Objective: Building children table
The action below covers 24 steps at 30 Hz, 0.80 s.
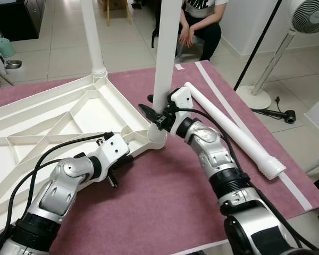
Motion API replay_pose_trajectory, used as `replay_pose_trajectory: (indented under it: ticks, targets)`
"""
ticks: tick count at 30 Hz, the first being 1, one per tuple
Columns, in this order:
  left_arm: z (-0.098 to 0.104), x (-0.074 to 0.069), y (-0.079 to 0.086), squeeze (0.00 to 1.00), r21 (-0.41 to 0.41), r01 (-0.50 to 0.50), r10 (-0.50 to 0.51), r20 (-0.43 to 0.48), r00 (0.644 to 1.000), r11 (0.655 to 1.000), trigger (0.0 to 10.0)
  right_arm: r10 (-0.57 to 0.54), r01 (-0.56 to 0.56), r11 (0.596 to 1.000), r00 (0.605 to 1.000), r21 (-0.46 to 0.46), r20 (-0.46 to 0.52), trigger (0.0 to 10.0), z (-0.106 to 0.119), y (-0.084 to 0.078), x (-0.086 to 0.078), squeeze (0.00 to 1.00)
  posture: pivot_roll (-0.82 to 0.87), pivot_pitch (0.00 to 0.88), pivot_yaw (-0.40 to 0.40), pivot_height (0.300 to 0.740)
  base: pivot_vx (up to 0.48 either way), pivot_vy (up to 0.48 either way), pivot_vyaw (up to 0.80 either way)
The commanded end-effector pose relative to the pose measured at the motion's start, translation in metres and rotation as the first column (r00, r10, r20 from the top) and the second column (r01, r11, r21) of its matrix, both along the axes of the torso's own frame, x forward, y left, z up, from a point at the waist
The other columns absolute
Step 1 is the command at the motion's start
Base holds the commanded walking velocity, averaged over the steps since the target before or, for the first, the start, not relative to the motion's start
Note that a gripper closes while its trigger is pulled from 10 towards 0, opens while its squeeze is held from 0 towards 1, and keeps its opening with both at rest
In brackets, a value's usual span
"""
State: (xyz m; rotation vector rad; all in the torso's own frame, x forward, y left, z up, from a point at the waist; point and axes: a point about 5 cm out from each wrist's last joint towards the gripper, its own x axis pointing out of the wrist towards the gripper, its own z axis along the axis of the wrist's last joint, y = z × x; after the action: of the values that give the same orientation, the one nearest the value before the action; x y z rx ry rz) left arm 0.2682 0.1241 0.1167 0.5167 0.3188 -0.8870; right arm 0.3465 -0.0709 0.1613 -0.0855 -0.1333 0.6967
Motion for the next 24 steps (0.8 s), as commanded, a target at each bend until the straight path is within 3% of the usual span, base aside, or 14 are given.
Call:
replay_pose_trajectory:
  ticks: [1,11,13,14,16,22,24]
  targets:
    - [0.008,0.005,0.006,0.00,0.006,-0.090,0.089,0.090,0.992,0.996,10.0,-0.164,0.151,0.982,0.980,-0.115,-0.109,10.0,-0.035,-0.023,0.001,0.00,0.09,0.000,0.029,0.740,0.000,0.000,0.00]
    - [0.009,0.007,0.005,0.00,0.000,-0.091,0.091,0.094,0.991,0.996,10.0,-0.408,0.399,0.909,0.911,-0.120,-0.062,10.0,-0.044,-0.021,-0.003,0.00,0.08,0.000,0.025,0.740,0.000,0.000,0.00]
    - [0.010,0.008,0.004,0.00,-0.003,-0.089,0.089,0.095,0.992,0.996,10.0,-0.520,0.511,0.851,0.851,-0.121,-0.072,10.0,-0.047,-0.022,-0.004,0.00,0.08,0.000,0.029,0.740,0.000,0.000,0.00]
    - [0.010,0.008,0.004,0.00,-0.003,-0.089,0.089,0.095,0.992,0.996,10.0,-0.520,0.511,0.851,0.851,-0.121,-0.072,10.0,-0.047,-0.022,-0.004,0.00,0.08,0.000,0.029,0.740,0.000,0.000,0.00]
    - [0.010,0.008,0.004,0.00,-0.004,-0.085,0.085,0.095,0.992,0.996,10.0,-0.590,0.580,0.806,0.803,-0.118,-0.082,10.0,-0.049,-0.021,-0.004,0.00,0.08,0.000,0.029,0.740,0.000,0.000,0.00]
    - [0.011,0.009,0.004,0.00,-0.003,-0.083,0.083,0.095,0.992,0.997,10.0,-0.624,0.618,0.781,0.776,-0.084,-0.094,10.0,-0.046,-0.014,-0.003,0.00,0.08,0.000,0.035,0.740,0.000,0.000,0.00]
    - [0.011,0.009,0.004,0.00,-0.002,-0.083,0.082,0.094,0.992,0.997,10.0,-0.614,0.610,0.789,0.784,-0.077,-0.091,10.0,-0.043,-0.010,-0.002,0.00,0.08,0.000,0.035,0.740,0.000,0.000,0.00]
